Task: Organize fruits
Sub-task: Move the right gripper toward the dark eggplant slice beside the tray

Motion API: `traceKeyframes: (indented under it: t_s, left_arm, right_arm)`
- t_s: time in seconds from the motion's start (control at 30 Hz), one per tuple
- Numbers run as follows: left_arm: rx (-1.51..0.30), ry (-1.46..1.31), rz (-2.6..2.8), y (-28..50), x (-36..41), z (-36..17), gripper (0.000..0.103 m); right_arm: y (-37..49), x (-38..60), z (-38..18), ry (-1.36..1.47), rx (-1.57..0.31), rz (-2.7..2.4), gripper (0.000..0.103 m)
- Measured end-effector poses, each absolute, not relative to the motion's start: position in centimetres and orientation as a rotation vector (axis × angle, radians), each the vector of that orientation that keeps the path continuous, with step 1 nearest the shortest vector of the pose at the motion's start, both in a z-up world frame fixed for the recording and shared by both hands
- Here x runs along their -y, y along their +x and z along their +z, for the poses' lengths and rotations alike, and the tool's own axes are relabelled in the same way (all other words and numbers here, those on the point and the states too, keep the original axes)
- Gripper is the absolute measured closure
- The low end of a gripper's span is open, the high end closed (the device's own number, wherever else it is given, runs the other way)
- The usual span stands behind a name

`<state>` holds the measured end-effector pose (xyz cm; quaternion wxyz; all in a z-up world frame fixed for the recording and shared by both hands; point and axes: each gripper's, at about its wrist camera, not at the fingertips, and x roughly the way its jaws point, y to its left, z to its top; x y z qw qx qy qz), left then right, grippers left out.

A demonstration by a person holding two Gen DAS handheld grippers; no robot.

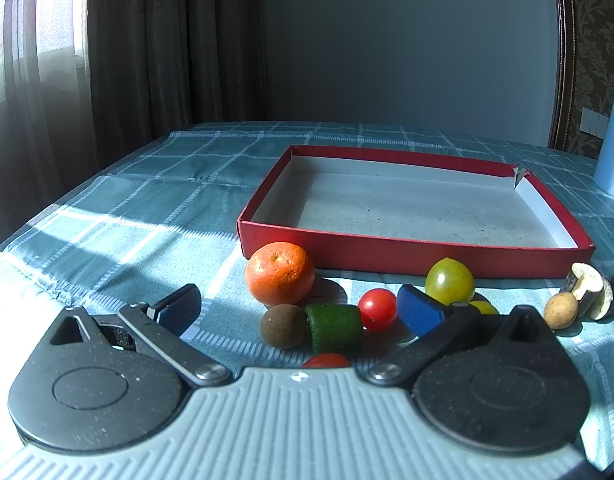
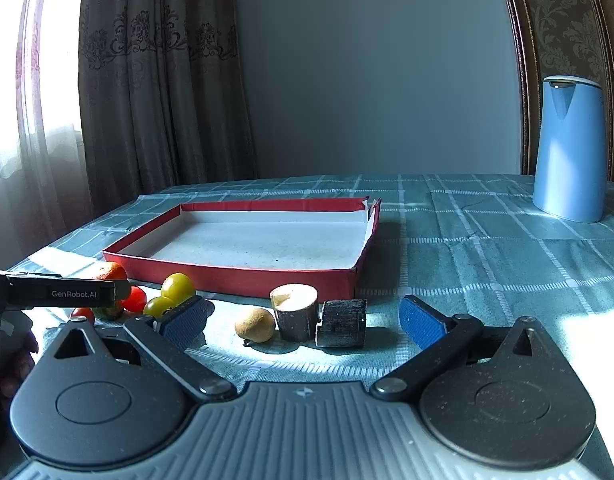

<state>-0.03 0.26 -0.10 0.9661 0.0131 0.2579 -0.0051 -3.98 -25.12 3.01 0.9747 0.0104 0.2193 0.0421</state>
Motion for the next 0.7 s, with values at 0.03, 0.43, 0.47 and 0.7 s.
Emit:
traceKeyframes:
  t_s: [0.03, 0.43, 0.47, 0.7]
  left_arm:
    - [-0.522, 0.026, -0.011, 0.0, -0.3, -0.1, 0.0]
    - [-0.527, 0.023, -0.011, 0.1, -0.1, -0.2, 0.0]
    - [-0.526, 0.021, -0.012, 0.0, -0.1, -0.2, 0.0]
    - [-0.522, 0.015, -0.012, 0.0, -0.1, -0.2, 0.0]
  right_arm:
    - [-4.0, 25.4, 3.0, 0.011, -0.454, 0.076, 0.0]
    - [-3.7, 26.8, 2.7, -0.011, -0.502, 0.059, 0.001]
    - [-3.6, 26.7, 2.7, -0.018, -0.507, 0.055, 0.001]
    - [-3.3, 26.3, 2.5, -0.039, -0.527, 0.056, 0.01]
